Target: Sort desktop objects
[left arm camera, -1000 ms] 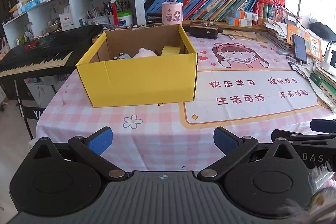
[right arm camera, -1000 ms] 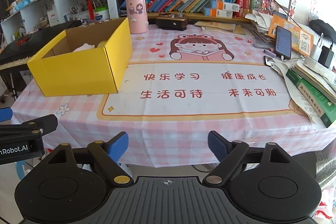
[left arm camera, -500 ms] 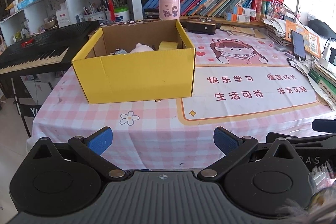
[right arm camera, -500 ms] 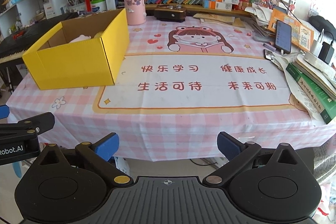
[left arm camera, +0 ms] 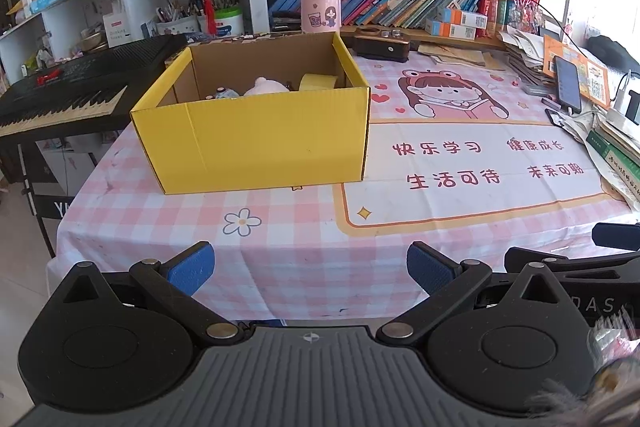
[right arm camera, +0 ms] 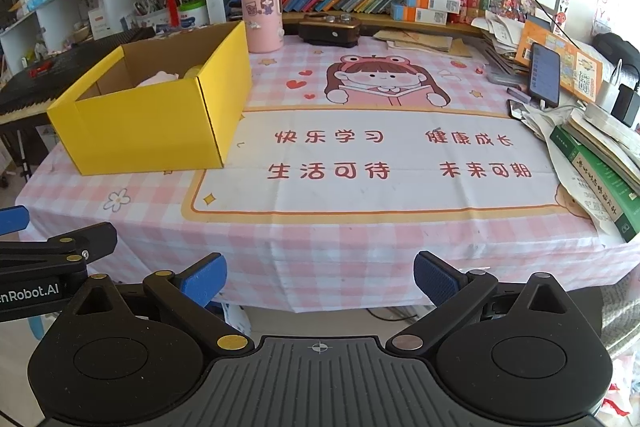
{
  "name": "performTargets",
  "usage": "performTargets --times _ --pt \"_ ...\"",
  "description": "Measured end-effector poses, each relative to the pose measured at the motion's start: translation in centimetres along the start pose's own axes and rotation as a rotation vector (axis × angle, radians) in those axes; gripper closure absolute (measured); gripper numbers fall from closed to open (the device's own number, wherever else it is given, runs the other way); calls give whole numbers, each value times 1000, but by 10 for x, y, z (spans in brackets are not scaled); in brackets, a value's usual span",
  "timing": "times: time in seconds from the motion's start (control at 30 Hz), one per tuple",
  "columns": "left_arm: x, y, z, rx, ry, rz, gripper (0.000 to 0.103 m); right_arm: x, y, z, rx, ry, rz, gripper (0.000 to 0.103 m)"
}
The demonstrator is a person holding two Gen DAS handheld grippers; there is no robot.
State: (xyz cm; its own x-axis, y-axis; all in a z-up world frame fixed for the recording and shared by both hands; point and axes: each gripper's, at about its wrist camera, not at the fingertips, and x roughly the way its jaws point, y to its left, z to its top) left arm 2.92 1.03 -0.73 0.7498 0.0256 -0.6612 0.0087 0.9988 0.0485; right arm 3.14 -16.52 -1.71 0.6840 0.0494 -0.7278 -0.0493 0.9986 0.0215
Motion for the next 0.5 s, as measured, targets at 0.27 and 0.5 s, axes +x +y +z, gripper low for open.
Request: performTargets --times 0.27,0.5 --pt "1 -1 0 0 -1 2 0 0 0 0 0 1 -1 2" --pt "1 0 -1 -4 6 12 0 0 1 -1 -2 -1 0 2"
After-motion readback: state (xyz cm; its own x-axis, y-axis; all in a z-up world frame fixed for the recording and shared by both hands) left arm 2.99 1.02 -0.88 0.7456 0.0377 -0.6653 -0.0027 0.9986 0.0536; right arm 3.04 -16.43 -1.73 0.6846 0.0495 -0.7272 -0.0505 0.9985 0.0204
